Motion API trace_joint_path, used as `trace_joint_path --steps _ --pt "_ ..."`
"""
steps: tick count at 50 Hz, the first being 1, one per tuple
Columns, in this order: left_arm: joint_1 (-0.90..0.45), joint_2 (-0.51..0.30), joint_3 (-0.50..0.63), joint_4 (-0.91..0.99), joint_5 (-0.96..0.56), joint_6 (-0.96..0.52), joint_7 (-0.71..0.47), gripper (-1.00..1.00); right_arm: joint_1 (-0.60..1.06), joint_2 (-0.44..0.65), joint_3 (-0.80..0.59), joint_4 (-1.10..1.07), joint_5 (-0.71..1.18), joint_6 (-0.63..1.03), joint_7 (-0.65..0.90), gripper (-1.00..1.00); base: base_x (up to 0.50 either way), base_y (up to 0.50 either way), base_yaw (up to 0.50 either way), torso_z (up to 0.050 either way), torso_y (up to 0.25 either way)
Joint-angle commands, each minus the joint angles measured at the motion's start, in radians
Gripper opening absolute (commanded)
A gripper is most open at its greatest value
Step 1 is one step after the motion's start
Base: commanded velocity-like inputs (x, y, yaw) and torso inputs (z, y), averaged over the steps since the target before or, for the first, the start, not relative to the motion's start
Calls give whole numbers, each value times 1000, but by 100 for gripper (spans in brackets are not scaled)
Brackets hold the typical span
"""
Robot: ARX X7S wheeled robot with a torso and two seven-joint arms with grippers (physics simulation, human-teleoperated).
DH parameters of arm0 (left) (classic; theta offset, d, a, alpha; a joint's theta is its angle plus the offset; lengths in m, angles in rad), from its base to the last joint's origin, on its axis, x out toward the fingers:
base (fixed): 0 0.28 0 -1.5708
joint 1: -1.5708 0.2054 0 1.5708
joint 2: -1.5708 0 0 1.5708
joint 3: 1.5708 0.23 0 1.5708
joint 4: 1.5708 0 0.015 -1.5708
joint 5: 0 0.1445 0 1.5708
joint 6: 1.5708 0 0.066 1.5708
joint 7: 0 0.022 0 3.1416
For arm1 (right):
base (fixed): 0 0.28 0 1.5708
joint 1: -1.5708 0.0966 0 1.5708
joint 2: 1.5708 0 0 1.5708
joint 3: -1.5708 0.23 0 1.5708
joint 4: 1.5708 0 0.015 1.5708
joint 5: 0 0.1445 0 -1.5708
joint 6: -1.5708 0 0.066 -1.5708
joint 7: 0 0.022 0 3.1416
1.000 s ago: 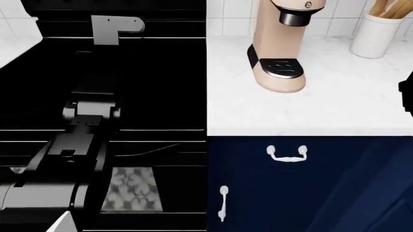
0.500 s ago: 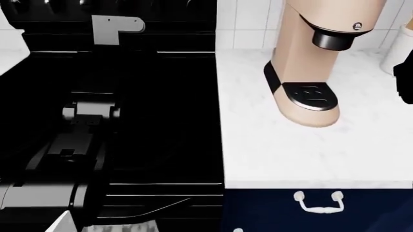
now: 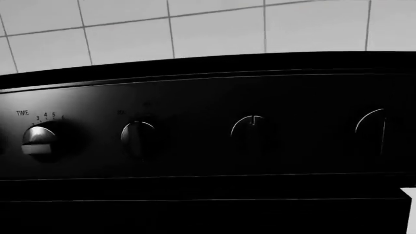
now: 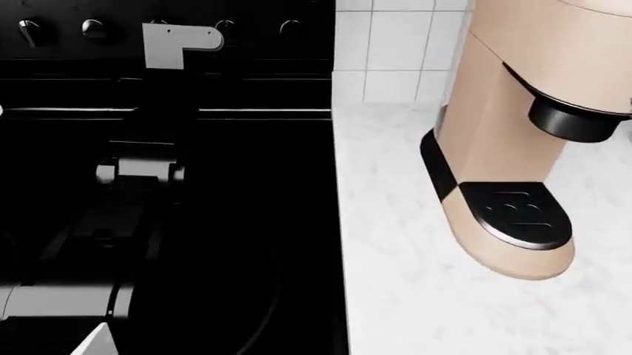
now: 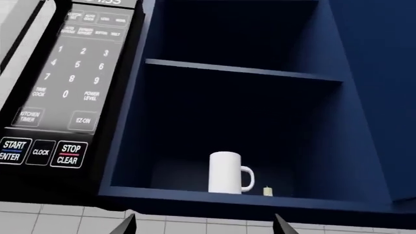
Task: Pick the mug from the cabinet, place it under the coffee machine dispenser, and press the start button.
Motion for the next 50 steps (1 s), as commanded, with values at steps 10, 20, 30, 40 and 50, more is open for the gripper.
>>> trace_joint_path --steps 10,20,30,40,50 --pt "0 0 7 0 0 1 0 100 -105 -2 241 0 89 79 -21 100 500 -9 0 0 1" --pt "1 0 6 0 -1 3 -1 100 -192 -3 348 0 101 97 -17 100 500 -21 0 0 0" --pt "1 0 8 0 -1 3 1 100 -344 -49 722 0 295 246 153 100 150 2 0 0 0" --pt "0 0 8 0 -1 -1 1 100 -264 -219 962 87 522 477 297 100 0 0 0 0 0" --pt "0 1 14 0 1 -4 -1 100 -169 -379 900 299 433 599 202 100 0 0 0 0 0"
